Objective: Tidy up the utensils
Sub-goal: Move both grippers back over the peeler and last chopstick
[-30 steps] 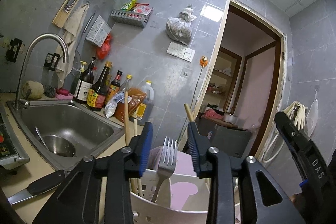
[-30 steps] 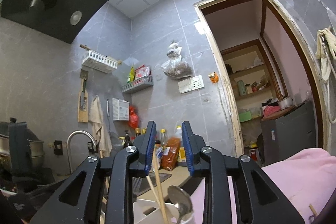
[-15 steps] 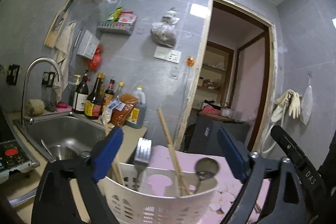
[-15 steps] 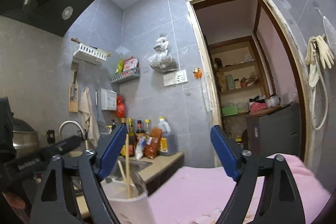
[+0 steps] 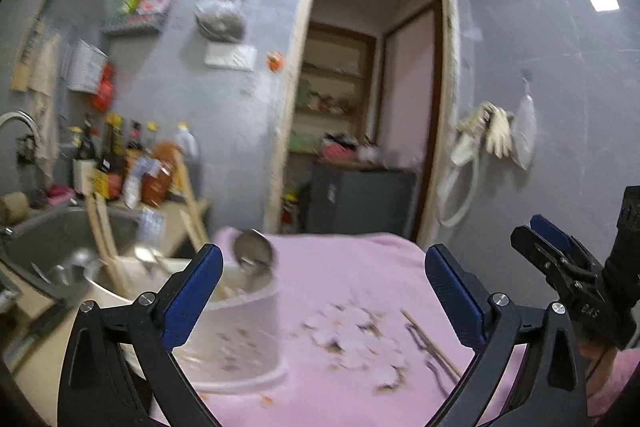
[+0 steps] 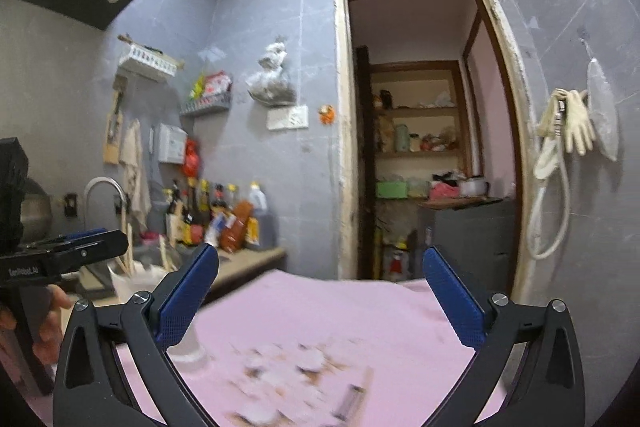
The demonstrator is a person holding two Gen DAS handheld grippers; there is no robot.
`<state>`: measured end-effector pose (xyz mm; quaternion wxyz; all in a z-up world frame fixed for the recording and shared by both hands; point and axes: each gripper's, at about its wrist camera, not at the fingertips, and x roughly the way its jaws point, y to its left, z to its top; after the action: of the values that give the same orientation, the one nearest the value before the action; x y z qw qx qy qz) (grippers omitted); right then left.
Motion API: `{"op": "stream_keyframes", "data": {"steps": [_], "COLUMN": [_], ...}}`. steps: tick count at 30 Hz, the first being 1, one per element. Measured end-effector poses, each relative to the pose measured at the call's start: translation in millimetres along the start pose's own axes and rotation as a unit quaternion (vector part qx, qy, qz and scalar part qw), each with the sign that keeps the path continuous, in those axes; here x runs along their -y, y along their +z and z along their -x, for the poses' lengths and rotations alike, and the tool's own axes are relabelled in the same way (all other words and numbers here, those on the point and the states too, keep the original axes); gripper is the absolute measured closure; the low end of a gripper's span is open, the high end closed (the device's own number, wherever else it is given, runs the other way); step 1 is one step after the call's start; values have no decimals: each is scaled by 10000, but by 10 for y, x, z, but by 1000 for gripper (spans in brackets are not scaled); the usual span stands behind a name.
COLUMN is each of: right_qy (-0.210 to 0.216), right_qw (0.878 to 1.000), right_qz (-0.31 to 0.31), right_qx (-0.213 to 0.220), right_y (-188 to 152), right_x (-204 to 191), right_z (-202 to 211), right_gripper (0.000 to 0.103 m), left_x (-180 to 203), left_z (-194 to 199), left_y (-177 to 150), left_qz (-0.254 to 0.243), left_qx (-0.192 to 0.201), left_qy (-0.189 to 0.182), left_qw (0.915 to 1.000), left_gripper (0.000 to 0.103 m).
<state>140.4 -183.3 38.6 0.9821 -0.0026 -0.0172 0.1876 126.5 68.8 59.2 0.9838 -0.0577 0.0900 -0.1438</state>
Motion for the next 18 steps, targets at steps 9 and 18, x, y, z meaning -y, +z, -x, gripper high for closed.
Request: {"op": "stream_keyframes", "data": {"steps": [9, 18], "right_qy": [-307, -110], "right_qw": [9970, 9842], "right_qz": [-32, -282], "right_qx": [-704, -1743], "right_y": [-203, -484], "right_x": [474, 764], "right_z": [165, 45], "right_gripper": [0, 17], "left_x": [400, 647], "left_z": [-518, -1041], "left_y": [-261, -559], "left_qz": [-31, -110], "left_qx": [-1200, -2453], "left_qy": [-594, -1044], "left_qw": [9910, 9638], "left_gripper": [4, 7]}}
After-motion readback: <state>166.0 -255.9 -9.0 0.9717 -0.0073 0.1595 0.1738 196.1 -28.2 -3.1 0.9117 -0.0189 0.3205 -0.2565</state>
